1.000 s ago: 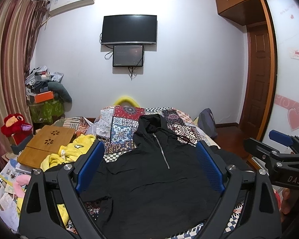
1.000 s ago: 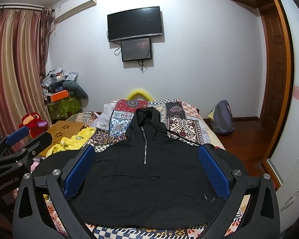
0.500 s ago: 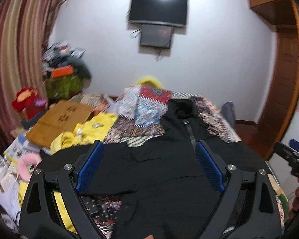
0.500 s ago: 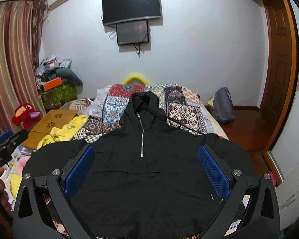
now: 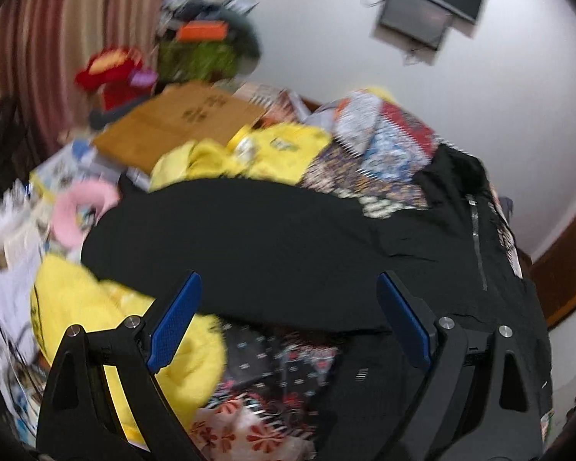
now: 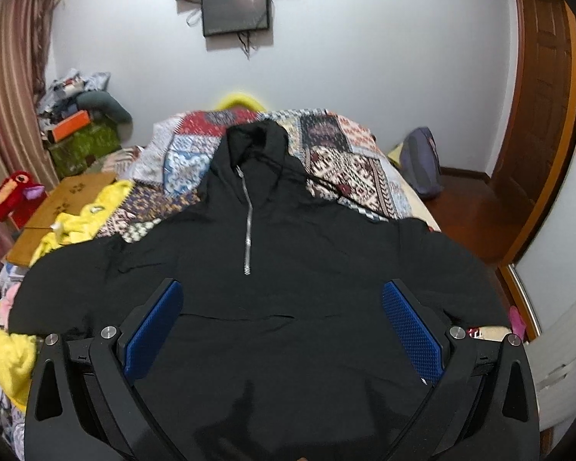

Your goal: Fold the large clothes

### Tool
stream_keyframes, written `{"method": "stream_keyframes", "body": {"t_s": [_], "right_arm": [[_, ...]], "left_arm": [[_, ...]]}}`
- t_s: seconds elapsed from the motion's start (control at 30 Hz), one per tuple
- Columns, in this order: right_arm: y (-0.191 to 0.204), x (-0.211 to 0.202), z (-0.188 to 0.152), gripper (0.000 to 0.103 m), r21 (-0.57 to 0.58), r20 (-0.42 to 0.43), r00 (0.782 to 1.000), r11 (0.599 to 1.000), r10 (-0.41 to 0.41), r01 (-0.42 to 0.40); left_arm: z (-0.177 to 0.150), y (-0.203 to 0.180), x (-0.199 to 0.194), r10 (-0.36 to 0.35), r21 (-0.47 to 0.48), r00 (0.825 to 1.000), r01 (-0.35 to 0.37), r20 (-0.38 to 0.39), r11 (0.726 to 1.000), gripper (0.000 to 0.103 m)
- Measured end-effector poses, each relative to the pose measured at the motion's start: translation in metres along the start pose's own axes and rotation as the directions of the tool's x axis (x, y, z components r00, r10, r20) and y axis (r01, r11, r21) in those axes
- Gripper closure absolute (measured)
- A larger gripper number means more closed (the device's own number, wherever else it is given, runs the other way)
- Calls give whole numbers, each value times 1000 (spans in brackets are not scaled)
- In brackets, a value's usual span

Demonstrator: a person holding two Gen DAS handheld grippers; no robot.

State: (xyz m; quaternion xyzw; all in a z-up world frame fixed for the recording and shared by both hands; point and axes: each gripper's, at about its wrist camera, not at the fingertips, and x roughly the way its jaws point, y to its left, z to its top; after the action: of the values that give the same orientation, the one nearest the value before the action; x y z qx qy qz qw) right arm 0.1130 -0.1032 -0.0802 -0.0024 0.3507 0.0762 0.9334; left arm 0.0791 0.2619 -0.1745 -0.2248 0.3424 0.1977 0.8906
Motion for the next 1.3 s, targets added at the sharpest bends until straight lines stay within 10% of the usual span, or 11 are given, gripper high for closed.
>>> {"method": "stream_keyframes", "body": {"t_s": [0.3, 0.53, 0.67, 0.93, 1.1, 1.3], "right_arm": [[-11, 31, -6, 0, 20, -91, 996, 1000, -1, 2], [-11, 45, -8, 0, 35, -133, 991, 999, -2, 7], [-11, 48, -8, 0, 25, -144, 990, 1000, -9, 13], [-5, 49, -3, 0, 8, -137, 990, 1000, -22, 24], [-1, 48, 1, 0, -17, -130, 991, 999, -34, 33], [0, 46, 7, 0, -53, -117, 992, 998, -41, 35]], "left_arm": [[-3, 93, 44, -55, -240, 989, 21, -134, 970, 10], [-19, 151, 86, -268, -533, 945, 131, -187, 836, 25], [-13, 165, 97, -252, -561, 954, 120, -163, 819, 30], [15, 179, 124, -125, -502, 977, 21, -174, 865, 47], [30, 179, 132, -17, -489, 983, -75, -180, 869, 78], [70, 138, 108, 128, -320, 986, -156, -109, 934, 89]]}}
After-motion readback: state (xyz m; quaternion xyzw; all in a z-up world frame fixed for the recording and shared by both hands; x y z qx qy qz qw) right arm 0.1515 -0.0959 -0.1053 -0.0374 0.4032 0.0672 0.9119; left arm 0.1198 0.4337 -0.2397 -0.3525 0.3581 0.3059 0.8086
